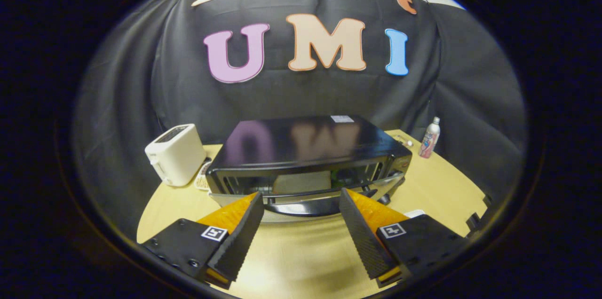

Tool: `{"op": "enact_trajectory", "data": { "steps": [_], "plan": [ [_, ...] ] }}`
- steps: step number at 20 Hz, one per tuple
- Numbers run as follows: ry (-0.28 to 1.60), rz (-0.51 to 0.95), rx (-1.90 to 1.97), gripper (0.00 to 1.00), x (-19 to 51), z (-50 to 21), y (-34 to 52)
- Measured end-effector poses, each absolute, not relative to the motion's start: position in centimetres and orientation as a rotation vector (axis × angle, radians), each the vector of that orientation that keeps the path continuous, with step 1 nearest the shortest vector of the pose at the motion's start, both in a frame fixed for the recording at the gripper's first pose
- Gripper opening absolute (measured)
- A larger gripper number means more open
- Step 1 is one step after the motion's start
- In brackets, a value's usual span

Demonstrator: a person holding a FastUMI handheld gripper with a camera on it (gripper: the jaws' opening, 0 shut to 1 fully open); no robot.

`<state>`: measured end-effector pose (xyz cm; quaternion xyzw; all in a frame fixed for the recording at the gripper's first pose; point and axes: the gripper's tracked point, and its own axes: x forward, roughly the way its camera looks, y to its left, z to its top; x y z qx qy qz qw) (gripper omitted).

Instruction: Open the toaster oven, put the food inside, and close the toaster oven door.

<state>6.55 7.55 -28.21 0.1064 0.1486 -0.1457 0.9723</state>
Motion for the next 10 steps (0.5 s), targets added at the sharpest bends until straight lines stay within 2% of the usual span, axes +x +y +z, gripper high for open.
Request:
{"op": "enact_trajectory", "data": {
  "steps": [10],
  "plan": [
    [0.25, -0.285, 0.235, 1.0, 11.2, -27.0, 6.5]
  ]
}}
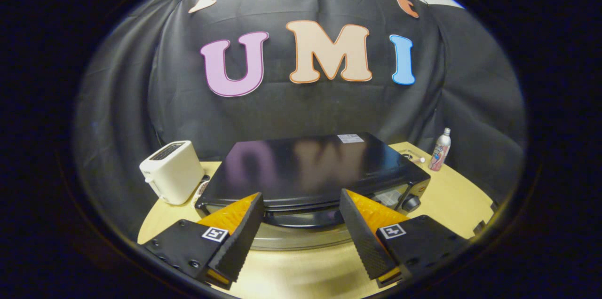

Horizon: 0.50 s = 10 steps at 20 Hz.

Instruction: Open the toaster oven, put the food inside, and close the toaster oven door.

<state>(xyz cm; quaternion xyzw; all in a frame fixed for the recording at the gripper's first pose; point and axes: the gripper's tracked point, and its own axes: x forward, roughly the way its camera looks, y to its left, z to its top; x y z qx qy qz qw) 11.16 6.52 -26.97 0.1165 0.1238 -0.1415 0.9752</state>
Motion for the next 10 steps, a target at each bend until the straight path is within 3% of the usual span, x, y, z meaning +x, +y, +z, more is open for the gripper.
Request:
{"op": "enact_trajectory", "data": {
  "steps": [10],
  "plan": [
    [0.216, -0.275, 0.219, 1.0, 11.2, -21.7, 3.8]
  ]
}}
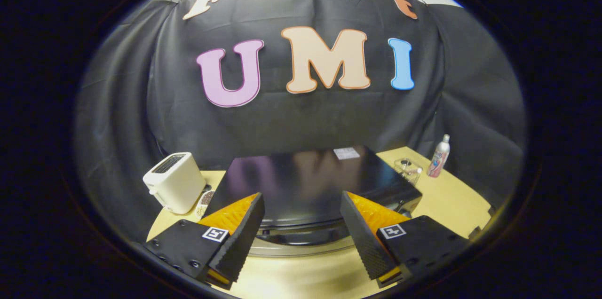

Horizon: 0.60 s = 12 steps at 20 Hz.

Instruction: Open the toaster oven, put the food inside, and close the toaster oven door.

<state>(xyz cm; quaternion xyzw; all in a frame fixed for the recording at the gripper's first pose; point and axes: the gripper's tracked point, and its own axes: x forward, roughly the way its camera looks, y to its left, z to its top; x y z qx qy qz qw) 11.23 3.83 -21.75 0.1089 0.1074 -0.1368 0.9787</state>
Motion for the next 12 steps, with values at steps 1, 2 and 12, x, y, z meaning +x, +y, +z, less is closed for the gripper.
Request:
{"op": "enact_trajectory", "data": {
  "steps": [1, 2, 12],
  "plan": [
    [0.211, -0.274, 0.213, 1.0, 11.0, -20.6, 3.3],
    [0.2, -0.276, 0.207, 1.0, 10.7, -19.3, 2.7],
    [0.078, -0.267, 0.203, 1.0, 5.8, -8.7, -2.9]
  ]
}}
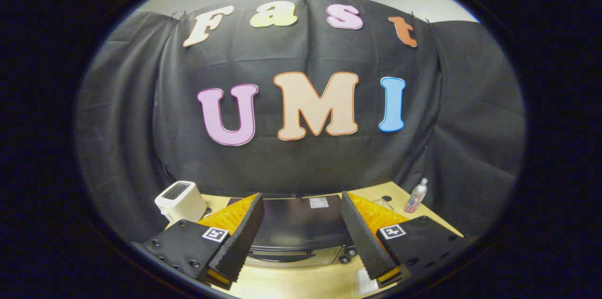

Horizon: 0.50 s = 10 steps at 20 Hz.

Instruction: Open the toaster oven, put the food inside, and close the toaster oven door.

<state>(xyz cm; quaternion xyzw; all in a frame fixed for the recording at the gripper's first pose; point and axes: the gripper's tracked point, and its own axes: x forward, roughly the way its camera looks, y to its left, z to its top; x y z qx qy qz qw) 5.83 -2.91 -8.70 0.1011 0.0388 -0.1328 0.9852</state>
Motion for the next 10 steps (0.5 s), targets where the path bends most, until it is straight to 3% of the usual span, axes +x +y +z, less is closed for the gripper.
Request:
{"op": "enact_trajectory", "data": {
  "steps": [10],
  "plan": [
    [0.057, -0.232, 0.216, 1.0, 2.3, -8.0, -7.0]
  ]
}}
